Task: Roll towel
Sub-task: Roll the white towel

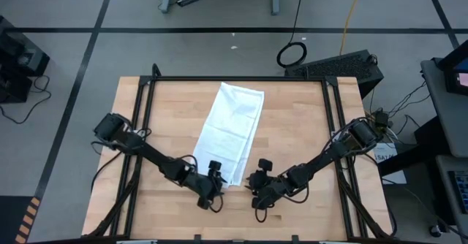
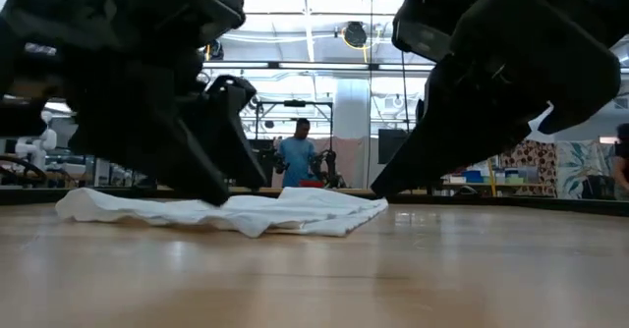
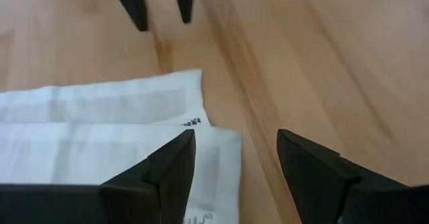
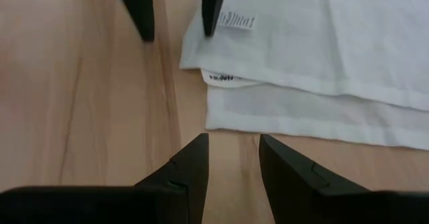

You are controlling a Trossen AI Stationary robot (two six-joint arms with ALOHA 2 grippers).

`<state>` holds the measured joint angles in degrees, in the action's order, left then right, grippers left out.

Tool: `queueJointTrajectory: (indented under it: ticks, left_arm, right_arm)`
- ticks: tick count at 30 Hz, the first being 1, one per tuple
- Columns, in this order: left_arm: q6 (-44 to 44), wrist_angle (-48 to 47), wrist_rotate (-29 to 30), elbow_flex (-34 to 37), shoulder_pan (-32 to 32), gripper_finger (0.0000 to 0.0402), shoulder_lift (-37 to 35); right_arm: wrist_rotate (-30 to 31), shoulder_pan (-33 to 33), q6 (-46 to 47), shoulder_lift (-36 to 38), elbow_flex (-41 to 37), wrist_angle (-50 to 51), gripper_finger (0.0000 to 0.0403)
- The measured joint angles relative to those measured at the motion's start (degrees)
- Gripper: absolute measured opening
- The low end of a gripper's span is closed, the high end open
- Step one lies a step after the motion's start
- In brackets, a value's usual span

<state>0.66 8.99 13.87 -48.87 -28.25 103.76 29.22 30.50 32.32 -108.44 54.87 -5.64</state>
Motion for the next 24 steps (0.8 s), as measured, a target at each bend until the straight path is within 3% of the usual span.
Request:
queueJointTrajectory:
  ticks: [5,8,17,24]
  left_arm:
    - [0.4,-0.9,0.7,-1.5,0.0,0.0210,3.3]
    - [0.4,-0.4,3.7,-1.6,-0.5,0.0185,4.2]
    - [0.3,-1.2,7.6,-2.2,-0.8,0.0014,4.1]
    - [0.3,-0.7,10.2,-2.7,-0.5,0.0009,2.3]
  right_arm:
    - [0.9,0.2,0.0,0.0,0.0,-0.1,0.0122]
    - [1.0,0.3,-0.3,0.0,0.0,-0.2,0.0122]
    - [1.0,0.7,-0.4,0.0,0.0,-1.1,0.0122]
    - [1.1,1.9,-2.1,-2.0,0.0,-7.3,0.0122]
